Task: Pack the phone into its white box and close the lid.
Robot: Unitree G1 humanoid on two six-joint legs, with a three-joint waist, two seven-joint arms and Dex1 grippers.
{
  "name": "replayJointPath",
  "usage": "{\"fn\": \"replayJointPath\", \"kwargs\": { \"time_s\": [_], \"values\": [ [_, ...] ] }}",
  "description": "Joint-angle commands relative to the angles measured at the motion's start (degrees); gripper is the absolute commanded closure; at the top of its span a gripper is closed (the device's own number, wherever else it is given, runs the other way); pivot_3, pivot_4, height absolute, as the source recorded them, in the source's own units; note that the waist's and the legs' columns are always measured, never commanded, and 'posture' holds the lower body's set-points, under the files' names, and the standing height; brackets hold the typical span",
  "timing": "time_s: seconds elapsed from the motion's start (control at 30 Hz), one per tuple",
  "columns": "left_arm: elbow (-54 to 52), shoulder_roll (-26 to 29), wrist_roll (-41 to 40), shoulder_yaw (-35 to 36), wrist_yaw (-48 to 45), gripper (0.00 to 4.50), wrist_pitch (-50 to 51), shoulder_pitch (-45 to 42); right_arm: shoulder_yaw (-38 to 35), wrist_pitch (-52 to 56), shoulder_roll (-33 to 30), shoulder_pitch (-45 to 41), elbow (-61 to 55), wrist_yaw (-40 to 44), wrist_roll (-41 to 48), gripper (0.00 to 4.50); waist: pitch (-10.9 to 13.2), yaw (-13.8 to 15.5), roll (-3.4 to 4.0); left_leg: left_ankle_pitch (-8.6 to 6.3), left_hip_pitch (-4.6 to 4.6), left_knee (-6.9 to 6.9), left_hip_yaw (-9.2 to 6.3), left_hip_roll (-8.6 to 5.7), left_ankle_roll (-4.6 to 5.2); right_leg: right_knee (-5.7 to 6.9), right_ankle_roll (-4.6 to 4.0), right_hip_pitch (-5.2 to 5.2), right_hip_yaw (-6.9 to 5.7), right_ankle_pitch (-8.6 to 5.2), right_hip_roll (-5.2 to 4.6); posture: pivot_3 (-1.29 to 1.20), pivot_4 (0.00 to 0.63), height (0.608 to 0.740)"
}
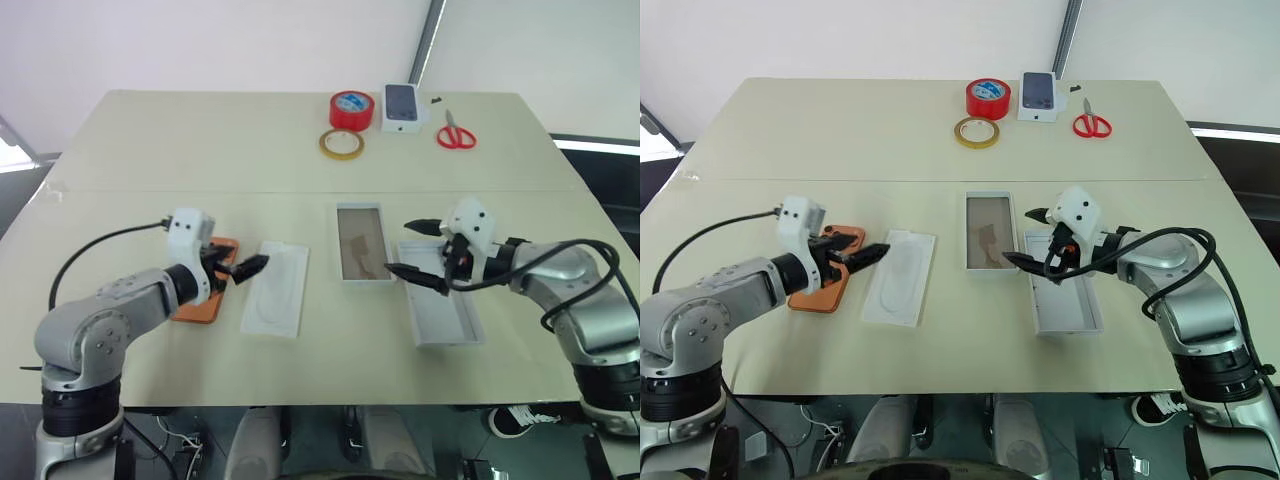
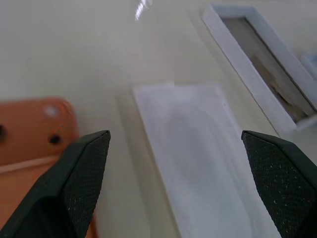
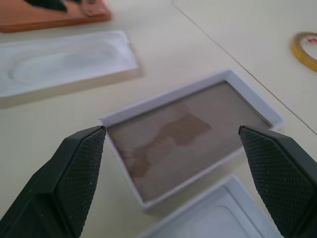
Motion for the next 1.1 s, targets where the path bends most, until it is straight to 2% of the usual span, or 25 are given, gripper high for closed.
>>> {"fn": "replayJointPath", "kwargs": {
  "time_s": [0.03, 0.13, 0.3, 0.4, 0.63, 0.87, 0.97, 1.1],
  "values": [
    [-2.5, 1.2, -3.2, 2.0, 1.0, 0.06, 9.2, -0.8, 0.0, 0.3, -0.3, -0.7, -2.2, 0.5, 1.3, 0.0, 0.0, 0.0, 0.0, 0.0, 0.0, 0.02, 0.0, 0.0, 0.0, 0.01, -0.09, 0.0, 0.0, -0.05, 0.0, 0.0, 0.15, 0.74],
    [-2.4, 0.3, -3.7, 2.7, 1.1, 0.06, 14.1, -1.0, 0.8, -0.2, -0.1, -1.3, -1.6, 0.9, 1.0, 0.0, 0.0, 0.1, 0.0, 0.0, 0.0, 0.03, 0.0, -0.01, 0.0, 0.0, -0.11, 0.0, 0.0, -0.06, 0.0, 0.0, 0.15, 0.74],
    [-1.3, -3.0, -2.7, 3.6, 1.9, 0.06, 16.1, -0.4, 2.4, -0.3, -0.6, -1.9, -2.8, 2.9, 1.6, 0.0, 0.0, 0.2, 0.01, 0.0, 0.01, 0.04, 0.0, -0.02, 0.0, 0.0, -0.12, 0.02, 0.0, -0.07, -0.02, 0.0, 0.15, 0.74],
    [1.1, -7.5, -2.8, 6.7, 3.0, 0.93, 16.1, -0.8, 4.3, 0.0, -0.9, -2.4, -4.4, 4.0, 1.1, 0.0, 0.0, 0.4, 0.01, 0.0, 0.0, 0.05, -0.01, -0.05, 0.0, -0.01, -0.13, 0.03, 0.0, -0.07, -0.07, 0.0, 0.15, 0.74],
    [2.3, -10.8, -1.8, 9.9, 3.7, 4.46, 15.6, -1.9, 14.4, 3.0, -2.0, -5.9, -4.4, 4.5, -4.9, 0.0, 0.0, 1.0, 0.0, -0.01, 0.0, 0.08, -0.01, -0.05, 0.0, -0.01, -0.14, 0.03, 0.0, -0.07, -0.17, 0.0, 0.15, 0.74],
    [2.7, -14.1, -1.1, 13.6, 4.4, 4.46, 14.3, -3.7, 23.5, 1.9, -0.1, -11.2, 3.5, 3.0, -14.2, 0.0, 0.0, 1.3, -0.01, -0.01, -0.01, 0.1, 0.0, -0.09, -0.01, -0.02, -0.15, 0.03, 0.0, -0.07, -0.24, 0.0, 0.15, 0.74],
    [2.0, -14.8, -1.9, 15.4, 4.2, 4.5, 14.0, -4.7, 26.2, -0.2, 0.3, -12.8, 8.6, 2.7, -18.5, 0.81, 0.0, 1.3, -0.02, -0.01, -0.02, 0.11, 0.01, -0.11, 0.0, -0.02, -0.15, 0.03, 0.0, -0.07, -0.27, 0.0, 0.15, 0.74],
    [2.1, -15.9, -2.2, 17.9, 4.5, 4.5, 14.3, -6.7, 26.7, -2.2, 0.6, -13.3, 10.1, 3.7, -20.0, 2.98, 0.0, 1.3, -0.05, -0.01, -0.02, 0.11, 0.0, -0.14, 0.0, -0.01, -0.15, 0.04, -0.01, -0.07, -0.27, 0.0, 0.15, 0.74]
  ]
}}
